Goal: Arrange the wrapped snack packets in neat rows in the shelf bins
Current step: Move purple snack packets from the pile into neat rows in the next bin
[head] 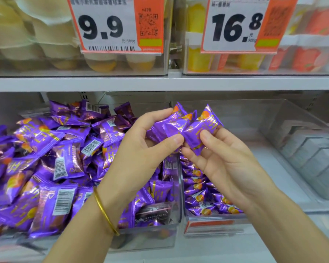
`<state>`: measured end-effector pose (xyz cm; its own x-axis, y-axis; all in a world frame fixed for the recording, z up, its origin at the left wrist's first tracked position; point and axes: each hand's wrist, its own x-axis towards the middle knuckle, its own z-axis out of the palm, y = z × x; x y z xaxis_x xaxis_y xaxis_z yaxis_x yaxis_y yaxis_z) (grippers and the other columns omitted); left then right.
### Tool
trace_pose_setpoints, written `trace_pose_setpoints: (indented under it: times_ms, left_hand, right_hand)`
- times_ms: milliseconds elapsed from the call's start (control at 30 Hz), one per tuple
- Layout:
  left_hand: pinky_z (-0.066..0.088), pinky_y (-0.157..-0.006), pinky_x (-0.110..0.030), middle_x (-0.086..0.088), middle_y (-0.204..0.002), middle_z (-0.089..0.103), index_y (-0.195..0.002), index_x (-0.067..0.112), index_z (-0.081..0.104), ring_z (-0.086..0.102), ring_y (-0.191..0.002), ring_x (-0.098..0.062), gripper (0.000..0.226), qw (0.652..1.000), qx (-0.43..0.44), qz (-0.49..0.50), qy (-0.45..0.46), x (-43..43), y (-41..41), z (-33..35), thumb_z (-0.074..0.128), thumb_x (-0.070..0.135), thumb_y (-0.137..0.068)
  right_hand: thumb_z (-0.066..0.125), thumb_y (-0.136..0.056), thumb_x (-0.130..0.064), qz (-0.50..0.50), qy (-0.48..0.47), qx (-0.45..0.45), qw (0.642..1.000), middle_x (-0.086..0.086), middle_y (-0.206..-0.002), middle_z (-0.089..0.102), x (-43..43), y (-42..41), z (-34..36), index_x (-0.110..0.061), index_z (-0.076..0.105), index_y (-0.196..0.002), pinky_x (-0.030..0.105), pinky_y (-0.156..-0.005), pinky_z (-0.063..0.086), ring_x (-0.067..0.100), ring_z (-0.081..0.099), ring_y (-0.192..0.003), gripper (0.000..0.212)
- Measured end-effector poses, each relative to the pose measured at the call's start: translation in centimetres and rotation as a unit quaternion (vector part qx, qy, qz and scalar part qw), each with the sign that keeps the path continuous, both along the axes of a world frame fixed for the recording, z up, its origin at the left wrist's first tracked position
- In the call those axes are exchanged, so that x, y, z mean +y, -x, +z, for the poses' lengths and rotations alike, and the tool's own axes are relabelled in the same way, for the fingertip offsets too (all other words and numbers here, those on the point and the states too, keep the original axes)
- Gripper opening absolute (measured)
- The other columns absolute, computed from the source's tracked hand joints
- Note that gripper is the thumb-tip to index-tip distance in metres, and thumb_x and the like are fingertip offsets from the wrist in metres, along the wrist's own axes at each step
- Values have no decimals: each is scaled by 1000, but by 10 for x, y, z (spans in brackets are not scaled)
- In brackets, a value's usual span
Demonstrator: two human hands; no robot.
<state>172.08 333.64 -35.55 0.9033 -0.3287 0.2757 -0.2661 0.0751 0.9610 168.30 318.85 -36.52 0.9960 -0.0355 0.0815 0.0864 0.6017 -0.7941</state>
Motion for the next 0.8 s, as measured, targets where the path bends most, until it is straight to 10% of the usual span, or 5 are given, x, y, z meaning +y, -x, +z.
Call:
trace_pose_setpoints:
  times_ms: [400,800]
  left_hand:
    - [55,-85,-46,3,-95,73,-108,30,67,69,-70,-18,40,1000,12,14,-13,4,-5,-5,72,9,-75]
    - [53,-86,-48,-2,-97,71,-103,34,69,68,-72,-19,34,999,-3,-4,-45,7,-6,-3,63,13,-78]
  right_hand:
    - [68,-61,-17,-41,141,-55,988,5,-89,67,-20,-5,1,-13,57,-108,21,-47,42,14,54,-62,48]
    - [63,-76,-8,20,381,-128,916,0,-98,63,-44,1,7,-43,49,-131,22,-61,48,19,54,-72,67]
